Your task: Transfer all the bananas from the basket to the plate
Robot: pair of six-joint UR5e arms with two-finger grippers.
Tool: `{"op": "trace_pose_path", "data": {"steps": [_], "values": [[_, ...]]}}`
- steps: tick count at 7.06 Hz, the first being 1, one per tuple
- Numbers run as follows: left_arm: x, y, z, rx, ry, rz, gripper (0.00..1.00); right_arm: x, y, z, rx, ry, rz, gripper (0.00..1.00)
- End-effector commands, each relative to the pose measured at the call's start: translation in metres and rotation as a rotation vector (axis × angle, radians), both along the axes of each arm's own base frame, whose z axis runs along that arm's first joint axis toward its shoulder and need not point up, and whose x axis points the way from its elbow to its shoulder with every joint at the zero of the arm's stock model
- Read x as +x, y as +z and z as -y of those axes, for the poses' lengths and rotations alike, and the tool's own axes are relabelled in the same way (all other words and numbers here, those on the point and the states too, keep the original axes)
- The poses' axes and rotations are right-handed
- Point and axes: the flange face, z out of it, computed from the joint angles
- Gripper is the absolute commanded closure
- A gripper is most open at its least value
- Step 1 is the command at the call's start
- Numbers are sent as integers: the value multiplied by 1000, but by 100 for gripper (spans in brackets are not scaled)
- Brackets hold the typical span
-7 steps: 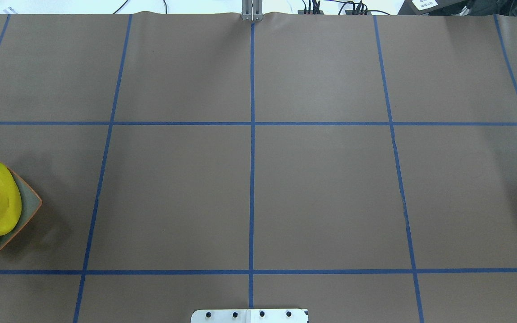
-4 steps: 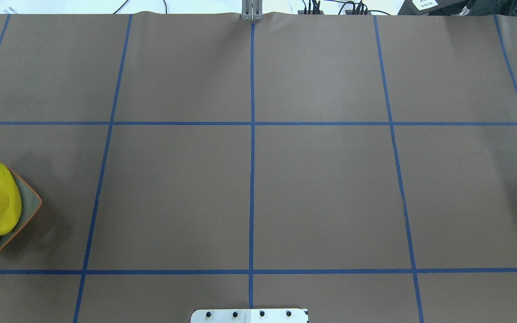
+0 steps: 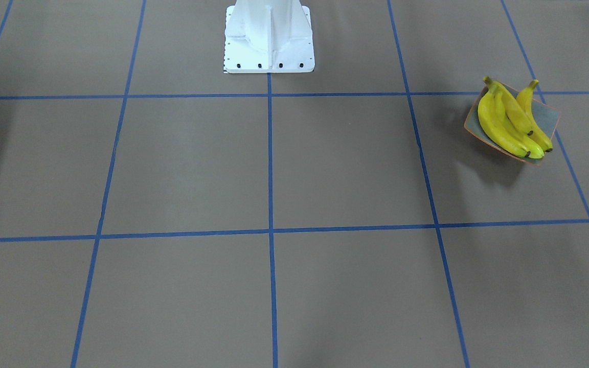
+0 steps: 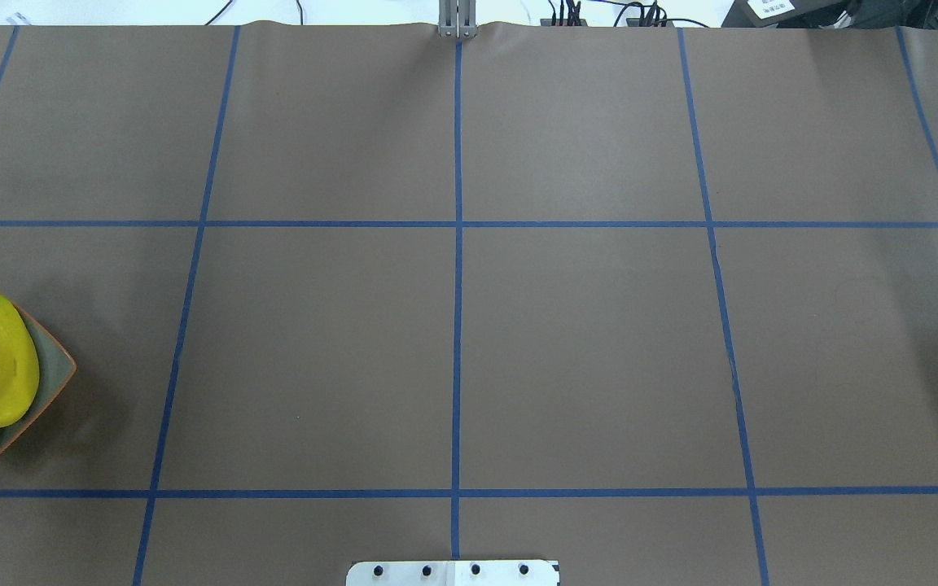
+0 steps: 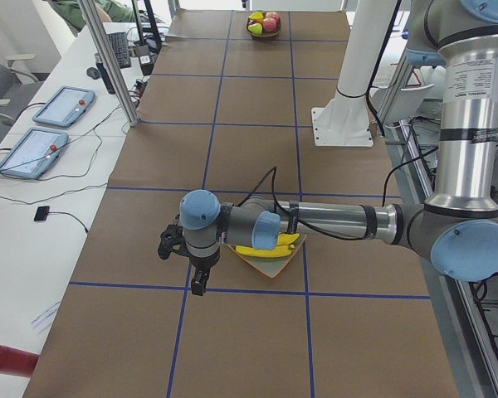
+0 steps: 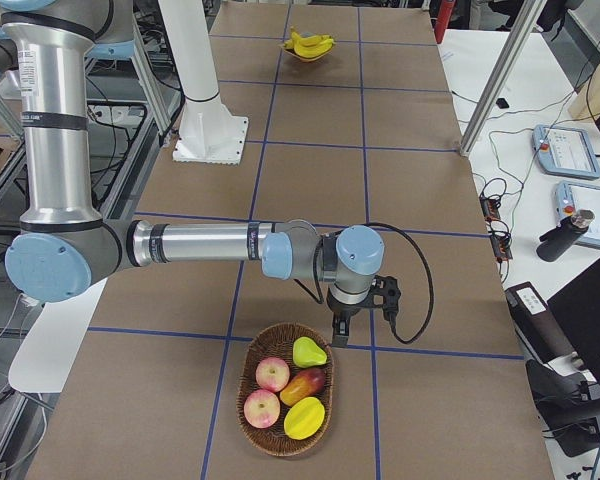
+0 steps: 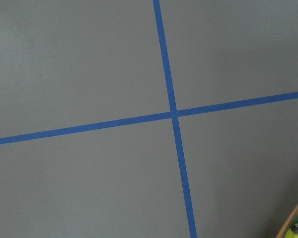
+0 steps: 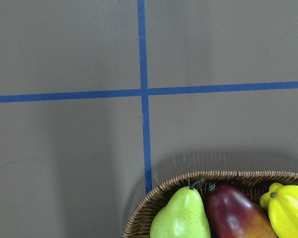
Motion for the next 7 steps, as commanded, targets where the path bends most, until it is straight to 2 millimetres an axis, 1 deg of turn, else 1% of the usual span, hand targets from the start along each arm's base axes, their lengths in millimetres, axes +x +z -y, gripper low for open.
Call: {"op": "trace_pose_path", "data": {"steps": [1,3,7], "values": [[0,0,0,-1,0,2,1,0,1,-1,-2,0,1,1],[0,4,0,-9,0,0,1,0,0,0,3,0,1,1],[0,4,0,-9,0,0,0,0,4,-3,-2,-1,1,1]]}}
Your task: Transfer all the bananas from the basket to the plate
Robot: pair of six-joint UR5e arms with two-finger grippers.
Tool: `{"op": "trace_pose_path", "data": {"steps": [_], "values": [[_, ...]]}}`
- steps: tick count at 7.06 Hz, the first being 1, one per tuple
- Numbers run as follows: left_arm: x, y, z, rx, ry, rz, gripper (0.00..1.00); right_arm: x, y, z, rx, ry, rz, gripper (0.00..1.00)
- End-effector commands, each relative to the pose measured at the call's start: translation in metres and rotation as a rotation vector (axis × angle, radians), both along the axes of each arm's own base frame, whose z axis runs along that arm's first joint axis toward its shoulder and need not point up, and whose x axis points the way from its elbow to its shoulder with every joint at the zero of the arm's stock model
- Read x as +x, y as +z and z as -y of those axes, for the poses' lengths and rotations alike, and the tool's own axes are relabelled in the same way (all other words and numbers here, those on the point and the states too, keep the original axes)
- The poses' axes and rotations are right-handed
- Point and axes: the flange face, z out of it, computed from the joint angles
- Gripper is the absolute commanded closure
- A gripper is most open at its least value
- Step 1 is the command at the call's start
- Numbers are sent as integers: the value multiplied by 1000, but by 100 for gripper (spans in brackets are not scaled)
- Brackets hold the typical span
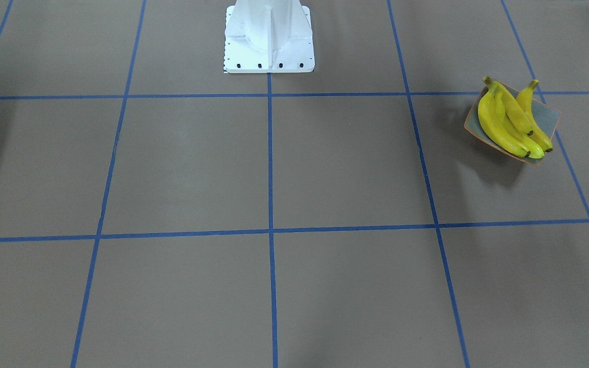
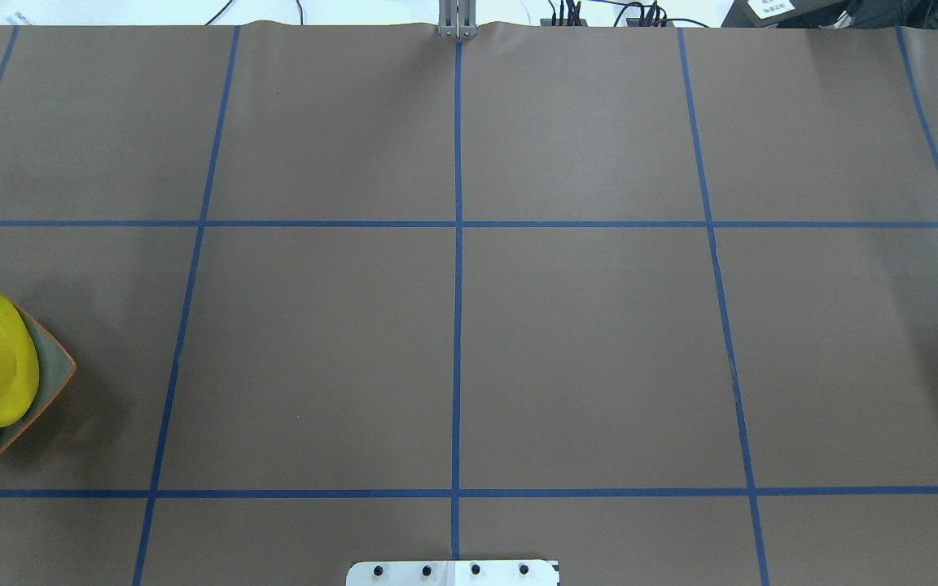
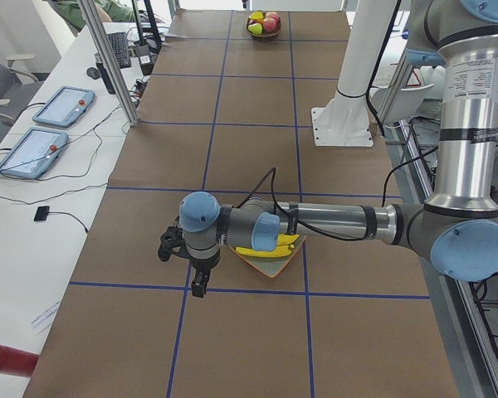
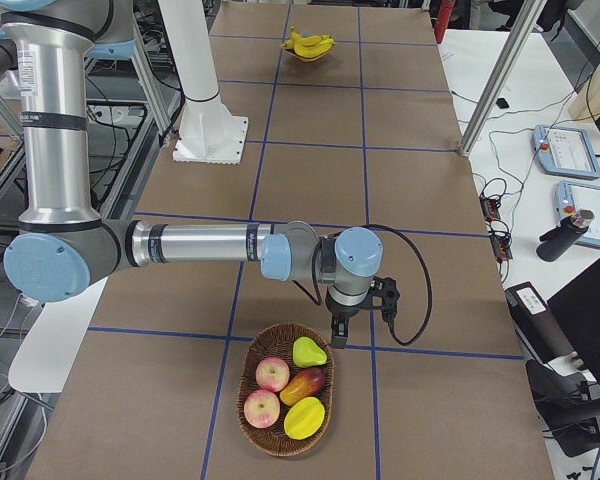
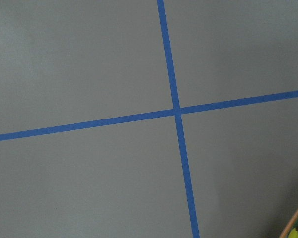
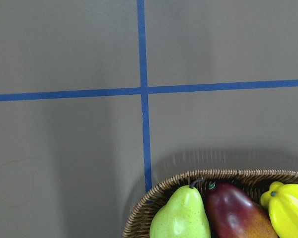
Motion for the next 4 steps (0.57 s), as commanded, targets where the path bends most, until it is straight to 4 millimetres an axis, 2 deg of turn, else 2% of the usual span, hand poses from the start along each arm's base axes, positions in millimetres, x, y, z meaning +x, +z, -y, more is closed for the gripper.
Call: {"op": "trace_pose_path", "data": {"steps": [1,4], "values": [[0,-1,1,1,0,0,0,0,0,-1,0,0,0,1],[0,1,1,-2,0,-1,0,0,2,-2,-4,0,0,1]]}}
